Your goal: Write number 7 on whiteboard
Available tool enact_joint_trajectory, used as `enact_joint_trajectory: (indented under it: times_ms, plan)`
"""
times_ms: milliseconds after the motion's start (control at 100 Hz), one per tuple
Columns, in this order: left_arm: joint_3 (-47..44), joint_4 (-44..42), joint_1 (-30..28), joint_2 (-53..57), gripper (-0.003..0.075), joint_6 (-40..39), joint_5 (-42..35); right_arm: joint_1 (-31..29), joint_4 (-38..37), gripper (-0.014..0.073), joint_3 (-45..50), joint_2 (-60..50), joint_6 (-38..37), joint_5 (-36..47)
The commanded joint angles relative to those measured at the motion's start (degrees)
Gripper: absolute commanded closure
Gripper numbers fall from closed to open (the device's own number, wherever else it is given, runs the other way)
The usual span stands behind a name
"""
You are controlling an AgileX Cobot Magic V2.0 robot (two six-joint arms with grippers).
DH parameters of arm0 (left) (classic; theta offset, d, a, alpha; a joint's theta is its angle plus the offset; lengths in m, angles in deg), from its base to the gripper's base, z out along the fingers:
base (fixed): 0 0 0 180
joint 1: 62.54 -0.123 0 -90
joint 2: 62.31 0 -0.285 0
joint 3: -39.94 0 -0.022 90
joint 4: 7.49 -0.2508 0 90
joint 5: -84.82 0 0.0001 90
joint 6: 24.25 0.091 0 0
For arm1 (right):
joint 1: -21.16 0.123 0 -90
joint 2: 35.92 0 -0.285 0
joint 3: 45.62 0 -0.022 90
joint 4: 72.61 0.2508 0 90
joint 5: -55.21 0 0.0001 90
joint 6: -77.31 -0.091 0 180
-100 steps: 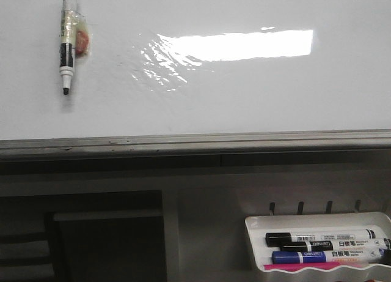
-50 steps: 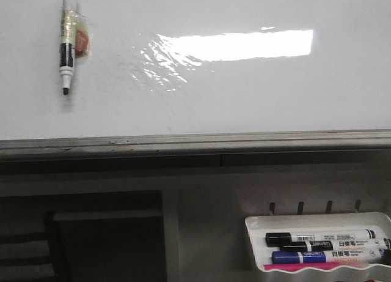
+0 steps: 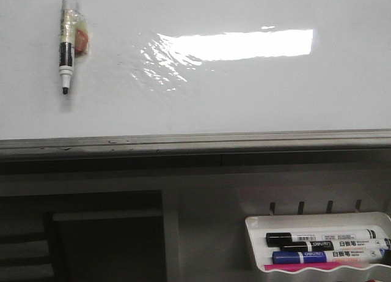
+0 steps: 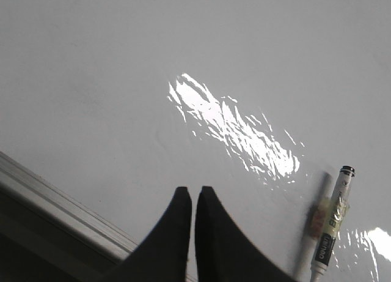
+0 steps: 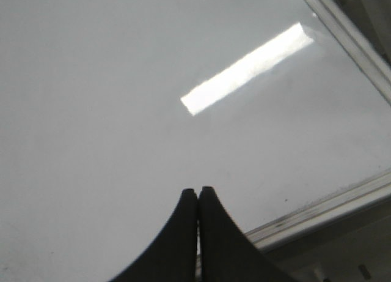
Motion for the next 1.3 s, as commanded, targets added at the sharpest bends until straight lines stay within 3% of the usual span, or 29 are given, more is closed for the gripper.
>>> enact_joint_trajectory:
  times_ms: [0,240,460,610,700,800,900,970,1290]
  plan:
    - [3.87,-0.75,-0.06,1.55,0.0741,-0.45,0.43,-0.21,-0.07,0.0652,-3.62,-0.75,0.14,-1.64]
    - [18.95,-18.12,-0.06,-9.23,0.0741,-0.37,17.99,-0.21,-9.46,0.0652,-14.71,11.88,0.14,-16.65]
    - [28.91,-18.57,2.17,-22.26,0.0741,6.74,25.97,-0.21,-11.98,0.0657,-25.92,27.25,1.27,-27.30]
    - [29.89,-17.42,8.27,-27.19,0.0739,7.51,24.02,0.62,-11.87,0.0652,-30.33,32.59,2.89,-29.22]
    - [29.89,-16.86,11.06,-29.72,0.0696,7.97,22.30,1.18,-11.87,0.0587,-31.32,33.81,2.89,-29.61]
    - [29.89,-14.21,14.11,-32.12,0.0516,8.72,19.25,1.43,-11.47,0.0427,-31.56,34.21,2.89,-30.00]
    - [29.89,-11.48,16.16,-34.81,0.0279,8.72,14.88,1.43,-11.47,0.0214,-31.56,34.21,2.89,-30.00]
    - [29.89,-10.66,17.24,-36.60,0.0199,8.72,12.20,1.43,-11.47,0.0149,-31.56,34.21,2.89,-30.00]
    - [30.20,-10.24,25.61,-48.11,0.0248,9.63,-0.46,1.43,-10.46,0.0157,-31.56,34.21,2.98,-30.00]
